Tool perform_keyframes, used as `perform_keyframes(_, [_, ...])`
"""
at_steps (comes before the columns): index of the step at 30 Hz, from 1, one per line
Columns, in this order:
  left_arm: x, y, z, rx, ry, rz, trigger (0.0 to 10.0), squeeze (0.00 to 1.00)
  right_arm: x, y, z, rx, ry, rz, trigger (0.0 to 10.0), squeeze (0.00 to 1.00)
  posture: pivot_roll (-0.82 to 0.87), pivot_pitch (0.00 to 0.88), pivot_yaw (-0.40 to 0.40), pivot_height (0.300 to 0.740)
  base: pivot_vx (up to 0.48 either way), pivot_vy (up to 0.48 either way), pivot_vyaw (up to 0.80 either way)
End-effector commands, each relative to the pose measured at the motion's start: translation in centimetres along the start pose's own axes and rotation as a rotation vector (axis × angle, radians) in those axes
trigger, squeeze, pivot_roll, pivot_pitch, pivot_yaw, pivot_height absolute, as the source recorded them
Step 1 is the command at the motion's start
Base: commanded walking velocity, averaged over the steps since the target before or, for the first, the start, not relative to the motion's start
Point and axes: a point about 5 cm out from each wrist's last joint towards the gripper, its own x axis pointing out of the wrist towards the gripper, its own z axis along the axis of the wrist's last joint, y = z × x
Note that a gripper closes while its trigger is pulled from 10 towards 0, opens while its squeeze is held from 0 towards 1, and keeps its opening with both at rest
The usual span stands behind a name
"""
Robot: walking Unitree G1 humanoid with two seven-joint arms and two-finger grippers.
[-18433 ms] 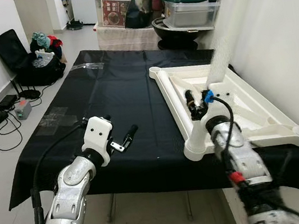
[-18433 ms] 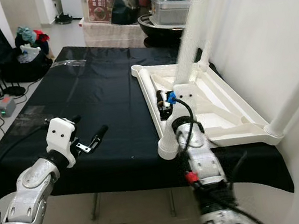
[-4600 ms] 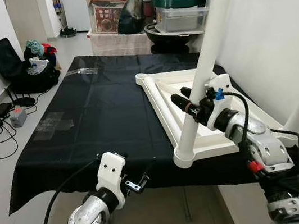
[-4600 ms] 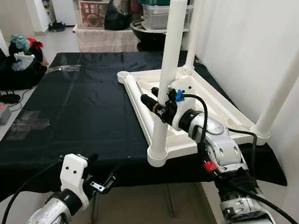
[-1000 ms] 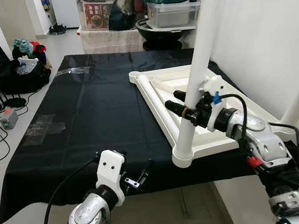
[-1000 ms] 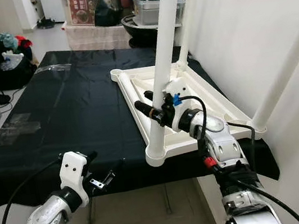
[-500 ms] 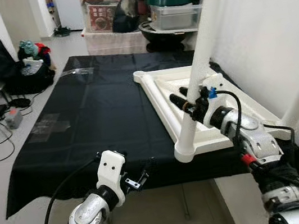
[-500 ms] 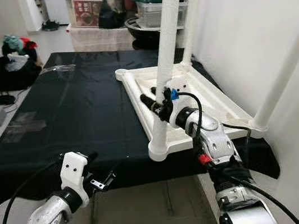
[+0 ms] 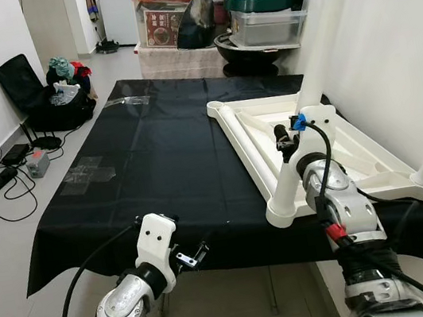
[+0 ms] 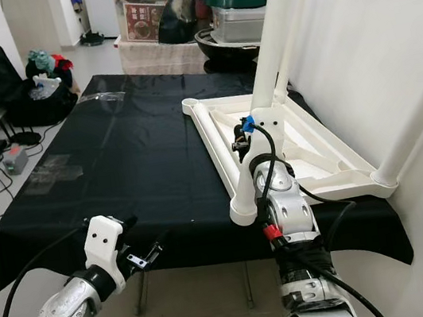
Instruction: Building children table
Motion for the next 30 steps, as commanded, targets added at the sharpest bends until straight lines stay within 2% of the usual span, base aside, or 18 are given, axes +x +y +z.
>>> perform_keyframes(1, [0.2,-0.2,-0.2,0.006,0.007,-0.012,10.0,0.00,-0.6,-1.8,-1.6,-0.024,0.069,-0.173,0.0,0.00,0.10,0.000,-0.114,0.740,0.000,0.000,0.00])
perform_keyframes(9, [0.1,-0.3,-0.2,0.008,0.006,-0.006,10.0,0.00,-1.9,-0.7,-2.4,-0.016,0.094,-0.255,0.0,0.00,0.11,0.000,-0.123,0.740,0.000,0.000,0.00])
perform_keyframes(10, [0.1,-0.2,-0.1,0.009,0.006,-0.002,10.0,0.00,-2.0,-0.2,-2.6,-0.015,0.106,-0.245,4.7,0.00,0.11,0.000,-0.124,0.740,0.000,0.000,0.00])
perform_keyframes(11, [0.1,-0.2,-0.1,0.009,0.006,-0.002,10.0,0.00,-2.0,-0.2,-2.6,-0.015,0.106,-0.245,4.7,0.00,0.11,0.000,-0.124,0.740,0.000,0.000,0.00])
perform_keyframes(12, [0.1,-0.2,-0.1,0.009,0.006,0.000,10.0,0.00,-1.9,0.1,-2.5,-0.013,0.107,-0.229,10.0,0.00,0.10,0.000,-0.125,0.740,0.000,0.000,0.00])
perform_keyframes(23, [0.0,-0.3,-0.3,0.007,0.010,-0.007,10.0,0.00,-2.0,-0.5,-2.0,-0.024,0.087,-0.213,10.0,0.00,0.10,0.000,-0.119,0.740,0.000,0.000,0.00])
perform_keyframes(24, [0.0,-0.3,-0.3,0.007,0.010,-0.006,10.0,0.00,-2.2,-0.7,-1.8,-0.007,0.070,-0.222,10.0,1.00,0.10,0.000,-0.118,0.740,0.000,0.000,0.00])
perform_keyframes(28, [0.0,-0.2,-0.2,0.007,0.010,-0.006,10.0,0.00,-2.1,-0.3,-1.3,-0.002,0.061,-0.187,10.0,1.00,0.09,0.000,-0.116,0.740,0.000,0.000,0.00])
perform_keyframes(29, [0.0,-0.3,-0.2,0.007,0.010,-0.008,10.0,0.00,-2.1,-0.2,-1.1,0.010,0.050,-0.161,10.0,0.00,0.09,0.000,-0.116,0.740,0.000,0.000,0.00])
perform_keyframes(30, [0.1,-0.3,-0.2,0.006,0.010,-0.010,10.0,0.00,-1.9,0.1,-0.6,0.041,0.023,-0.093,10.0,0.00,0.09,0.000,-0.116,0.740,0.000,0.000,0.00])
